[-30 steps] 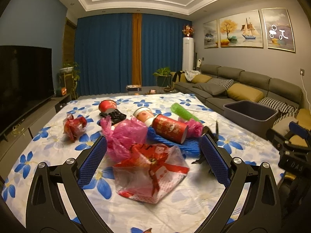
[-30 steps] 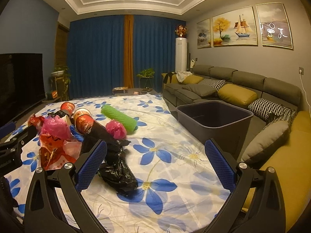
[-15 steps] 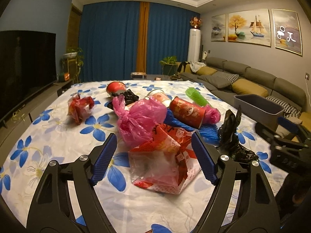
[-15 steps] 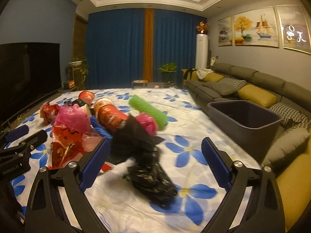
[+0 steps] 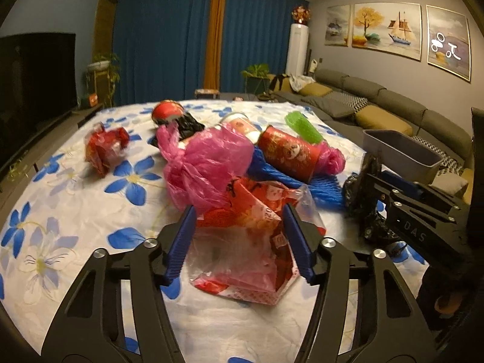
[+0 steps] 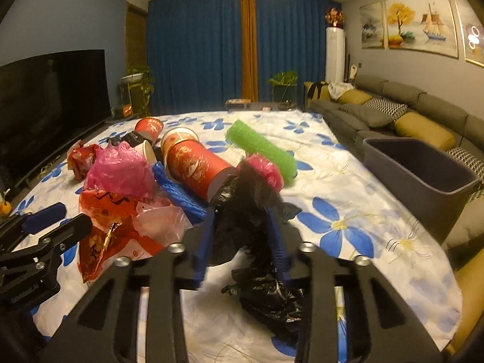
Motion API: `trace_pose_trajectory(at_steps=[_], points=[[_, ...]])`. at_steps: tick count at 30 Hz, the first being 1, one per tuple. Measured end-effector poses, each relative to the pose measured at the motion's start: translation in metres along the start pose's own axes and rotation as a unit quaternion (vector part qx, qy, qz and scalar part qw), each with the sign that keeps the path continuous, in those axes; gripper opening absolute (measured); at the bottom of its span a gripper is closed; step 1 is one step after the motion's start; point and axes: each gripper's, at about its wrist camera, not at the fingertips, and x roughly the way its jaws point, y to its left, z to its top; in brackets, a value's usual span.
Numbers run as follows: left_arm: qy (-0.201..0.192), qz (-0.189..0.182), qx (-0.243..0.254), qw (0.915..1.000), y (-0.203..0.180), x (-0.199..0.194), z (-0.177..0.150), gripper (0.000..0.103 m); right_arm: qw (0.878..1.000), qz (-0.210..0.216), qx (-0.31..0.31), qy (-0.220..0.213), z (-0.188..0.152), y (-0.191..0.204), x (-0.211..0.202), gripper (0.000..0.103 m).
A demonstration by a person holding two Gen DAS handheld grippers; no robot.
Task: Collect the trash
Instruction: 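Grasp the black plastic bag with the right tool while the left tool grasps the red-and-white paper bag, then carry both bags to the grey bin and open both tools over it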
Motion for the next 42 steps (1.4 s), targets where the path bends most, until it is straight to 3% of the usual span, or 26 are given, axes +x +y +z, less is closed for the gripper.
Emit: trace_pose_trajectory(at_steps=[2,5,9,14,30,42], points=[[0.013,-0.01,-0.006,0.9999,0.0,0.005,0.002,0.046,1.0,-0.003,-0.005,-0.002,-0.001,-0.001,-0.002,0.015],[0.028,-0.022,-0.012,0.9993,-0.001,0.011,0.002,0.03,1.0,-0.005,-0.004,-0.007,-0.001,-0.005,-0.007,0.007],[0.037,-0.03,-0.012,0.9988,-0.002,0.012,0.0,0.013,1.0,-0.01,0.0,-0.019,-0.001,-0.014,-0.018,0.003],[0.029,-0.039,-0.011,0.9987,-0.005,0.006,0.0,0.004,0.999,-0.01,0.01,-0.034,-0.001,-0.024,-0.033,0.002],[-0.039,-0.105,0.011,0.9936,-0.034,-0.045,0.029,0.002,0.996,-0.008,0.033,-0.08,0.01,-0.047,-0.073,0.001],[-0.071,-0.128,0.04,0.9884,-0.064,-0.044,0.063,0.002,0.992,-0.03,0.046,-0.112,0.024,-0.074,-0.093,0.001]])
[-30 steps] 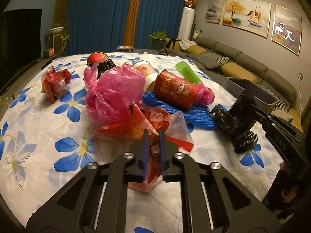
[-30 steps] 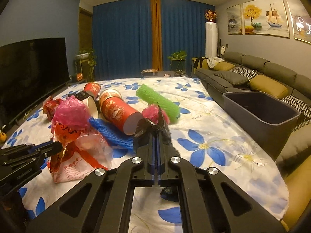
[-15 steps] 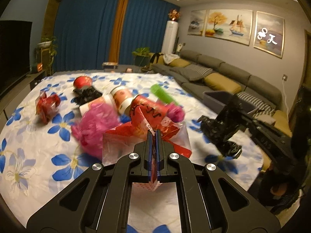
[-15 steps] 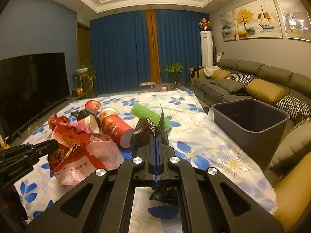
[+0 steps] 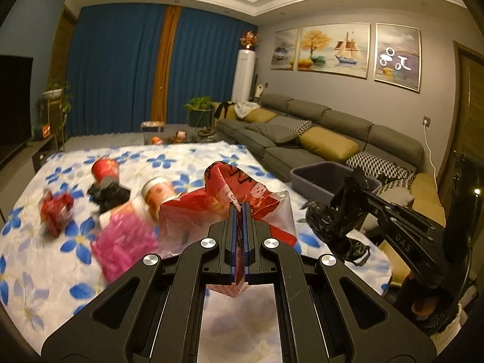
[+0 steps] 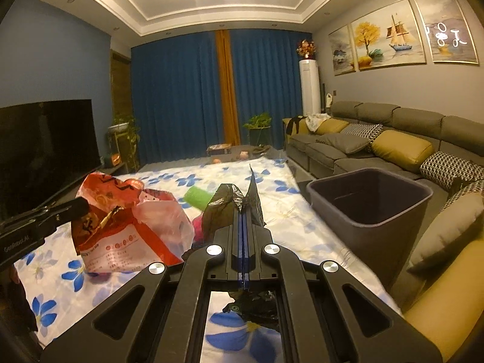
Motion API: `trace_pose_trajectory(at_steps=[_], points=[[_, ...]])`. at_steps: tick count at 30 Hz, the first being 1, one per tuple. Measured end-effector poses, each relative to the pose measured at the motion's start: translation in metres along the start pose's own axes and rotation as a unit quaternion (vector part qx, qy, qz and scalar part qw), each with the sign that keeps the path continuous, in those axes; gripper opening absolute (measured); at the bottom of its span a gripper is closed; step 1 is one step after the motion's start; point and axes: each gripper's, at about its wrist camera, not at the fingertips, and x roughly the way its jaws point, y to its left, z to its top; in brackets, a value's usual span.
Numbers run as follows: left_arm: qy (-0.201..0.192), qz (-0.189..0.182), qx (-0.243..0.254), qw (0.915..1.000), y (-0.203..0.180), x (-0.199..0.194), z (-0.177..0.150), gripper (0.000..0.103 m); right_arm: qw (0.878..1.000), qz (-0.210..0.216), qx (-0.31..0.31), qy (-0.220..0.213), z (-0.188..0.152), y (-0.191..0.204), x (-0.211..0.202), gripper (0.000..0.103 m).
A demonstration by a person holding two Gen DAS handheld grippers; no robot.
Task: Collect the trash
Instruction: 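Carry both bags to the grey bin and open both tools over it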
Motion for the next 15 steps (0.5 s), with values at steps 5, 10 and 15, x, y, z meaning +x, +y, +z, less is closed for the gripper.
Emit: trace_pose_trajectory(at_steps=[5,10,15], points=[[-0.011,-0.023,0.009,0.9996,-0.018,0.022,0.027,0.002,1.0,-0.018,0.007,-0.018,0.015,-0.019,0.001,0.001],[-0.019,-0.046,0.022,0.9985,-0.042,0.057,0.053,0.002,0.998,-0.049,0.016,-0.041,0.039,-0.051,0.007,0.001],[-0.017,-0.07,0.023,0.9972,-0.068,0.099,0.075,0.002,0.994,-0.084,0.027,-0.061,0.06,-0.085,0.018,0.001]])
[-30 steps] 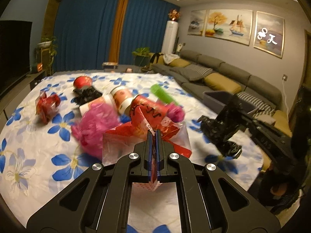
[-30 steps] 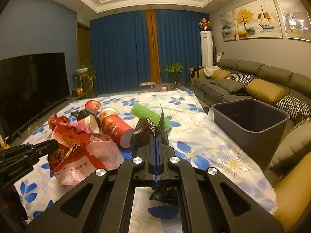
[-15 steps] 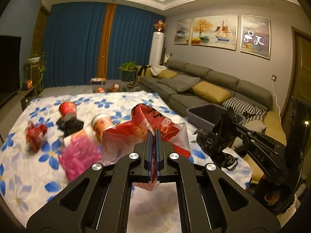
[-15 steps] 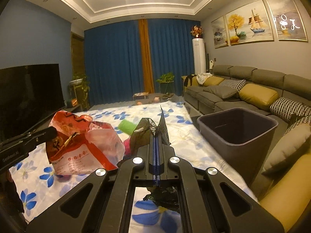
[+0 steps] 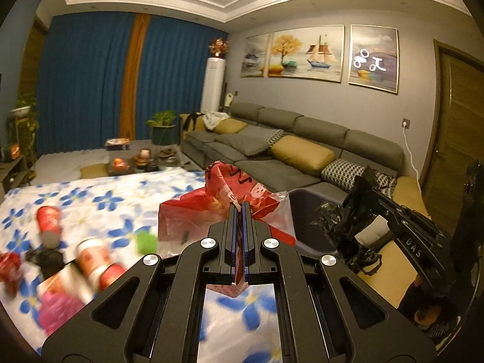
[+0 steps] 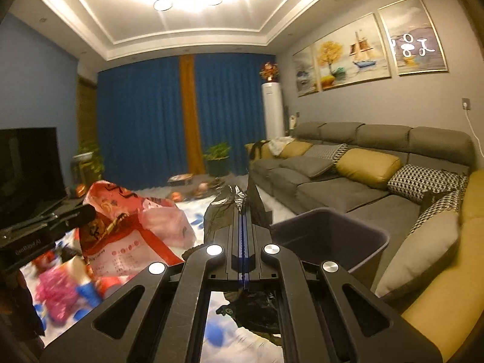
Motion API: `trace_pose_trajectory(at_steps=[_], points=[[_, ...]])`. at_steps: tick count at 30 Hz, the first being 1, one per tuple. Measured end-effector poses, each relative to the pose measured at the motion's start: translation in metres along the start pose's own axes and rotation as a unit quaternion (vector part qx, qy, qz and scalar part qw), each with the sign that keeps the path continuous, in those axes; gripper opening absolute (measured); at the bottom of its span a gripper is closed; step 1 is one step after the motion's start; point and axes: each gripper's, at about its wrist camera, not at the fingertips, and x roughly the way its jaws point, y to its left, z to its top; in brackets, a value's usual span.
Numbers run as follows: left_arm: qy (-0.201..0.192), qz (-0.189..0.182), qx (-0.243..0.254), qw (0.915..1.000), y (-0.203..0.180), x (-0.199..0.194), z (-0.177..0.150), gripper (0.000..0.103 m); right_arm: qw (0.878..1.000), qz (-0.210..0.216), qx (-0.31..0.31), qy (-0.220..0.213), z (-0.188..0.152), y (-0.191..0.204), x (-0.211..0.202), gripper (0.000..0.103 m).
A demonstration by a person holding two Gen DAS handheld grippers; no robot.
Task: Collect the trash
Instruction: 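Carry both bags to the grey bin and open both tools over it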
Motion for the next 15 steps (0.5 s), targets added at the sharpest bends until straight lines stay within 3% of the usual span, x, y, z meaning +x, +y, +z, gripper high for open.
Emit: trace_pose_trajectory(at_steps=[8,15], points=[[0.009,-0.037,0.014,0.9992,-0.035,0.077,0.019,0.002,0.999,-0.038,0.011,-0.006,0.013,-0.035,0.036,0.001],[0.028,-0.054,0.011,0.9981,-0.049,0.132,0.017,0.002,0.998,-0.052,0.022,0.003,0.009,-0.053,0.063,0.001]])
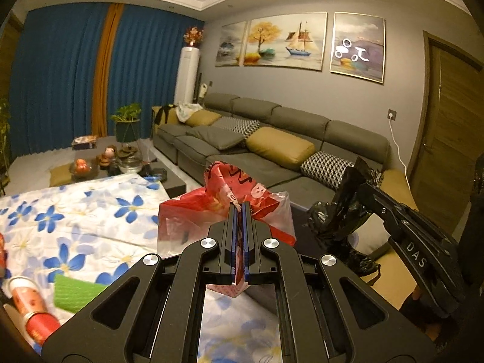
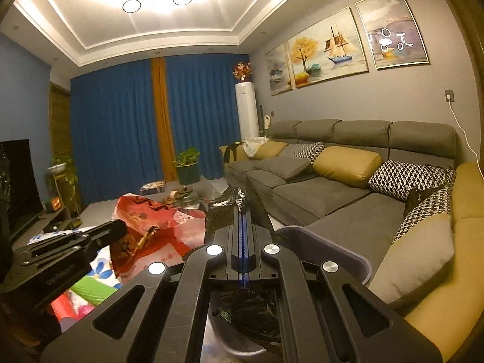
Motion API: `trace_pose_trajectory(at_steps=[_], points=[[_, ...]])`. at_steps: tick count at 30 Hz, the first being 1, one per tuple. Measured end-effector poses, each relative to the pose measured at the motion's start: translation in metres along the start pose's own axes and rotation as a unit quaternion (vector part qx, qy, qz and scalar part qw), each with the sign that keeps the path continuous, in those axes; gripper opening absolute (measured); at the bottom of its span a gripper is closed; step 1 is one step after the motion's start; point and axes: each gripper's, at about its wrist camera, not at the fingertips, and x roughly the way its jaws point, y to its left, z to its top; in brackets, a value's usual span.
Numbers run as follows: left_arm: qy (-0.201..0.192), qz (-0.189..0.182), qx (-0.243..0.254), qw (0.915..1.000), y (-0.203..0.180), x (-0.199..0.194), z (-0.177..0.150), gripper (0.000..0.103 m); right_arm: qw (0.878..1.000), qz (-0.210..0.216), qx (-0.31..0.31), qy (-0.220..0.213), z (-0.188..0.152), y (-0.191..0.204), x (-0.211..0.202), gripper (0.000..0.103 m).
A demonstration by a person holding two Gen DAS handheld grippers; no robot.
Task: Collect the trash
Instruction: 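Carry both bags to the grey bin and open both tools over it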
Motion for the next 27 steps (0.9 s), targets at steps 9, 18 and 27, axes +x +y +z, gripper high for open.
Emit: trace_pose_trajectory(at_steps=[9,18,27], points=[[0.023,-0.013,-0.001,0.9997,-0.007,0.043,-0.001,0.002,1.0,-0.003,0.014,0.015,0.0,-0.012,0.022,0.001],[0.038,-0.027,0.005,0.9989,-0.017,0.065,-0.002,0.003,0.999,-0.008,0.022,0.029,0.003,-0.019,0.036,0.001],[0.053,-0.041,-0.004,0.9977,-0.014,0.082,-0.004,0.003,0.999,-0.009,0.032,0.032,0.004,-0.023,0.04,0.001]])
